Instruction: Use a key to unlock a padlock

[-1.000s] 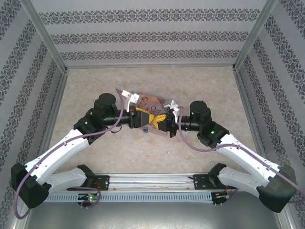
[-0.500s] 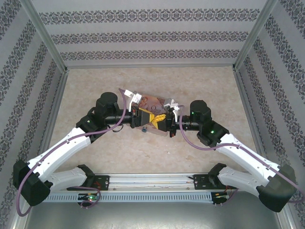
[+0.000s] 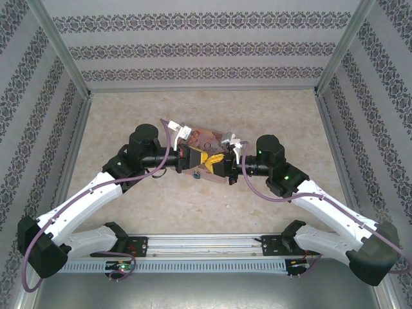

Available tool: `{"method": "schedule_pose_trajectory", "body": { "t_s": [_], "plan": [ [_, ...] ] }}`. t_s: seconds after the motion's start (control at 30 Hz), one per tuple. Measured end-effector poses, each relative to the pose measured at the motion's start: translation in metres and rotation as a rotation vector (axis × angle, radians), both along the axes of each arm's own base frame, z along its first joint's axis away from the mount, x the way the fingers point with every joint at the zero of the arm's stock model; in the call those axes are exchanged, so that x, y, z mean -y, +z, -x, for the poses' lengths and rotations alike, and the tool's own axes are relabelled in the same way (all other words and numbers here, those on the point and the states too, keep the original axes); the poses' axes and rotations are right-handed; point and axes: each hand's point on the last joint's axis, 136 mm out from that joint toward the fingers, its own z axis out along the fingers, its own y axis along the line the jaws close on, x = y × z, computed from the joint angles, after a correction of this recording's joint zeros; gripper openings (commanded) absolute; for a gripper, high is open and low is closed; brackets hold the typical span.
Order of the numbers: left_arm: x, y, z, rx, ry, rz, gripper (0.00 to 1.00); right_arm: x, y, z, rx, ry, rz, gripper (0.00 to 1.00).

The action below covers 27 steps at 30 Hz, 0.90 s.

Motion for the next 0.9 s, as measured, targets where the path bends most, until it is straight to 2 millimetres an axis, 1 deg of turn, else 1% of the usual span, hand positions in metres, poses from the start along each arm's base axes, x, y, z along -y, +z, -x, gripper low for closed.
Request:
{"method": "schedule_pose_trajectory", "body": {
  "t_s": [0.03, 0.07, 0.1, 0.13, 0.17, 0.27, 0.37, 0.5, 0.63, 0.77, 0.9],
  "plan": [
    [0.0, 0.0, 0.0, 0.002, -0.001, 0.0, 0.0, 0.0, 0.0, 0.0, 0.0, 0.0, 0.0, 0.0],
    [0.0, 0.0, 0.0, 0.002, 0.001, -0.001, 0.0, 0.0, 0.0, 0.0, 0.0, -0.002, 0.0, 0.02],
    [0.0, 0.0, -0.001, 0.003, 0.003, -0.001, 0.0, 0.0, 0.0, -0.001, -0.001, -0.004, 0.0, 0.06],
    [0.0, 0.0, -0.001, 0.004, 0.007, -0.002, 0.0, 0.0, 0.0, -0.001, -0.003, -0.005, 0.0, 0.12],
    [-0.001, 0.0, -0.002, 0.006, 0.011, -0.002, 0.0, 0.0, 0.0, -0.001, -0.005, -0.007, 0.0, 0.2],
    [-0.005, 0.002, -0.007, 0.02, 0.056, -0.009, 0.0, 0.0, 0.001, -0.002, -0.005, -0.014, -0.003, 0.37],
    [-0.013, 0.004, -0.014, 0.044, 0.122, -0.023, 0.0, 0.004, 0.003, -0.006, 0.002, -0.043, -0.005, 0.43],
    [-0.027, 0.005, -0.022, 0.076, 0.22, -0.06, 0.0, 0.015, 0.013, -0.013, 0.027, -0.104, -0.027, 0.5],
    [-0.038, 0.005, -0.027, 0.092, 0.29, -0.087, 0.0, 0.021, 0.022, -0.018, 0.026, -0.152, -0.078, 0.52],
    [-0.043, 0.004, -0.032, 0.098, 0.328, -0.1, 0.0, 0.017, 0.023, -0.024, -0.044, -0.165, -0.135, 0.52],
    [-0.044, 0.007, -0.035, 0.104, 0.345, -0.089, 0.0, 0.007, 0.021, -0.031, -0.14, -0.146, -0.182, 0.52]
  ]
}}
